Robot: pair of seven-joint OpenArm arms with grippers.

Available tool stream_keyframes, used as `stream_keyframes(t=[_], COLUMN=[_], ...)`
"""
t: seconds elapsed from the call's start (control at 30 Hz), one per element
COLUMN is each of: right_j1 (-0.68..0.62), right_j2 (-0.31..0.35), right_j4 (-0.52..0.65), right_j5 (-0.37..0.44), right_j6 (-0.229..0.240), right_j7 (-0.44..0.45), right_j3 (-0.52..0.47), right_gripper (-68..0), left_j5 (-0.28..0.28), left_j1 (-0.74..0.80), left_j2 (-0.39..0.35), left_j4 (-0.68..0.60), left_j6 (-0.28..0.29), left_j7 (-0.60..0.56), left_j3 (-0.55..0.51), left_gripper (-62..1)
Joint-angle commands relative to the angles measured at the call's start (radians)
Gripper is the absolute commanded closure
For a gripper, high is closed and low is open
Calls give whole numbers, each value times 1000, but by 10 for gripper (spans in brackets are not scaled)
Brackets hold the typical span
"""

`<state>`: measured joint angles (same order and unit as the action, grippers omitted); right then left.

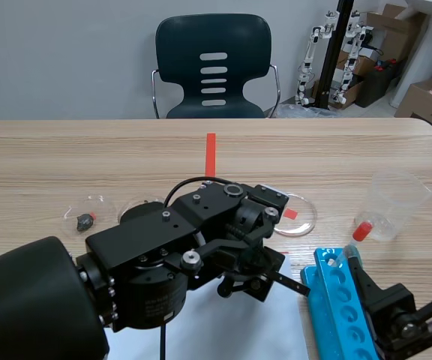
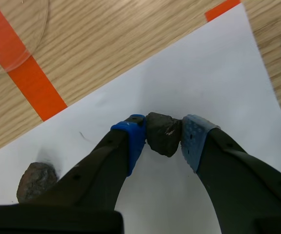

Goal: Pick up the right mineral with the left hand

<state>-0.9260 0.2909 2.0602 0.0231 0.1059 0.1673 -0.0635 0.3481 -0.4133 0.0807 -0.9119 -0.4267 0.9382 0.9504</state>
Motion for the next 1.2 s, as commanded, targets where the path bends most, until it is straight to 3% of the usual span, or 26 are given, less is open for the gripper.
stream_keyframes(t=[0.0,0.27,0.43,0.6,0.87,1.17], right_j1=[2,2,2,2,2,2], right_j2=[0,0,0,0,0,0], right_j4=[18,18,18,18,18,18], right_j5=[7,7,7,7,7,7], right_j6=[-3,-3,-3,-3,-3,-3], right_j7=[14,14,14,14,14,14], right_j3=[-3,-3,-3,-3,-3,-3], right_gripper=[-679,-679,-679,-679,-679,-679], left_j5=[-6,-45,-50,-50,-50,-50], left_j1=[-5,0,6,12,101,293], left_j2=[2,-7,-53,-135,-283,-457], left_j4=[-5,-7,-56,-175,-421,-688], left_j6=[-5,-5,-5,-4,-4,-3], left_j7=[-13,-32,-60,-62,-167,-430], left_j3=[-3,-3,-3,-4,-30,-119], left_gripper=[-110,-111,-111,-111,-111,-111])
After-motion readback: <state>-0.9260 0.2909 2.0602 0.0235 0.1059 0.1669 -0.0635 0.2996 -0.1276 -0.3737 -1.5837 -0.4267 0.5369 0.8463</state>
